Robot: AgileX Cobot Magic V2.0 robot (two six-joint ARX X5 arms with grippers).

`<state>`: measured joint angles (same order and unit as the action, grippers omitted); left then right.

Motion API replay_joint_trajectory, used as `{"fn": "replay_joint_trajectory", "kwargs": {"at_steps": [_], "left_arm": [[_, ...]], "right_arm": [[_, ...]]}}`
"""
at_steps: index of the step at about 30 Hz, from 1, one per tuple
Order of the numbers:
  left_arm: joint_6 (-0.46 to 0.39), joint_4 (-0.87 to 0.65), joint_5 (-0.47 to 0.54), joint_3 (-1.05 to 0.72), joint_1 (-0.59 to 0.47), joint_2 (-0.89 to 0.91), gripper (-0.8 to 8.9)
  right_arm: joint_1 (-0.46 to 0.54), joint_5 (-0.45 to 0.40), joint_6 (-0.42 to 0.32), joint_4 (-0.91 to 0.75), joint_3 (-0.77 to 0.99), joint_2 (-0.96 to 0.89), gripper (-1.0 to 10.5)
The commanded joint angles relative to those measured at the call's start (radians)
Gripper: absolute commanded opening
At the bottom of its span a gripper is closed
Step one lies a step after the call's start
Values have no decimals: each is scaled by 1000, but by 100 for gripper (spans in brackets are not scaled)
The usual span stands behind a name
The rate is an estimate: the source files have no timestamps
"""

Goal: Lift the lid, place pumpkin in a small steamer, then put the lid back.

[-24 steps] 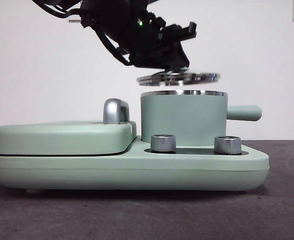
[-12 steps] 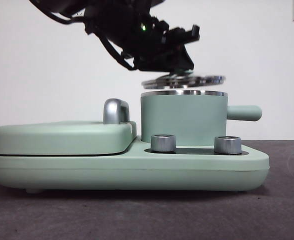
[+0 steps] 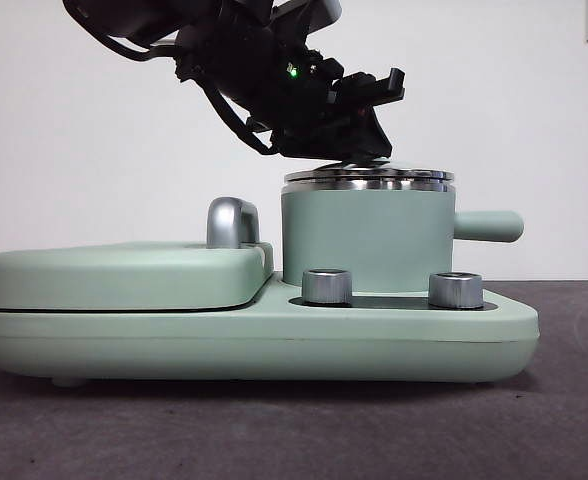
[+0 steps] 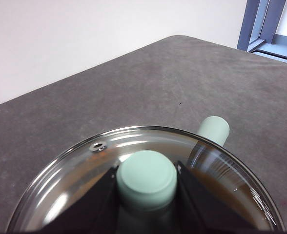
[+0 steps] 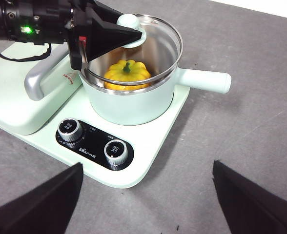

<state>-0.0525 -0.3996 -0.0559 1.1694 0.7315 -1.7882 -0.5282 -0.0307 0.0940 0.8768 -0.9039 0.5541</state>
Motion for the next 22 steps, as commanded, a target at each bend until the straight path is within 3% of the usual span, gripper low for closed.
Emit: {"fn": "replay_joint_trajectory", "kwargs": {"at_steps": [1,10,15,22], "left_arm": [[11,-5,-5,21,14,-9,10],[-20,50,-4,21,15,-3,10],[-90,79,14,21,10,38,10],[-85,70,13,21,8,42,10]], "right_arm": [[-6,-5,7,-8,-5,6,409],[-6,-4,7,-8,-5,6,409],[-6,-4,6,-8,-5,6,409],[-6,-3,7,-2,-5,6,409]]}}
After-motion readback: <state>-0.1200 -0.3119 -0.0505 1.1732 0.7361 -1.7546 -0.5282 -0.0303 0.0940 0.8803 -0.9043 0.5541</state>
